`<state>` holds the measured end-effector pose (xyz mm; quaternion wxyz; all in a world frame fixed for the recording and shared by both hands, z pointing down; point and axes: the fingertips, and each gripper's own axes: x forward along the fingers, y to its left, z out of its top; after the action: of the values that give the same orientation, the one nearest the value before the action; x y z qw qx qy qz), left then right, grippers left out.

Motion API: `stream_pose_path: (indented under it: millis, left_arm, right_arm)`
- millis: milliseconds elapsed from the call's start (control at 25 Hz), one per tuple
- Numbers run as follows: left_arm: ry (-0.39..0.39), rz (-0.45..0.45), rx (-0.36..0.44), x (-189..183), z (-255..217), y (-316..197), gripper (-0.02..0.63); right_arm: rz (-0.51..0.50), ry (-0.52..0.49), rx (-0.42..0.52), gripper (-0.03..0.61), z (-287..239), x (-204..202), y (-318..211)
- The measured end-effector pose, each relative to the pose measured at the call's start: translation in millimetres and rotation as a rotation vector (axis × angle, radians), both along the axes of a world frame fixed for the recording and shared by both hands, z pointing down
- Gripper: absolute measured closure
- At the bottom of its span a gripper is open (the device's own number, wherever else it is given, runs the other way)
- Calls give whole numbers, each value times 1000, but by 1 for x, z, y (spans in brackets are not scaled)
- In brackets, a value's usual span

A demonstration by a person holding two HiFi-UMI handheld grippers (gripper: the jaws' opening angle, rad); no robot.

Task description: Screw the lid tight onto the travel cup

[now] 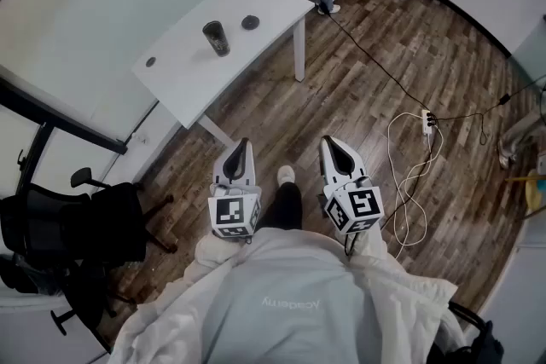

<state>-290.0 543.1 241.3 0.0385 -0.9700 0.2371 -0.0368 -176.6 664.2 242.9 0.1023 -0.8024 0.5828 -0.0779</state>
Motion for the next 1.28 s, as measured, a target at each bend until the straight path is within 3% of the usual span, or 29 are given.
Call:
stream_pose_path:
  millis: [240, 560, 760, 1040, 1280]
  left_arm:
    - [-11, -11, -15, 54, 24, -87, 606]
    - [-12, -93, -52, 128, 21, -259, 606]
    - [-10, -146, -83, 155, 23, -351, 606]
    - [-4, -208, -96, 174, 21, -412, 606]
    - [-35, -352, -107, 193, 36, -463, 606]
  right_arm:
    - [-18, -14, -24, 557, 21, 52, -88]
    - [-106, -5, -60, 557, 11, 134, -274]
    - [-167, 9, -71, 557, 1, 162, -372]
    - [-246, 10, -107, 557, 5, 188, -444]
    - [-372, 10, -98, 557, 7, 227, -517]
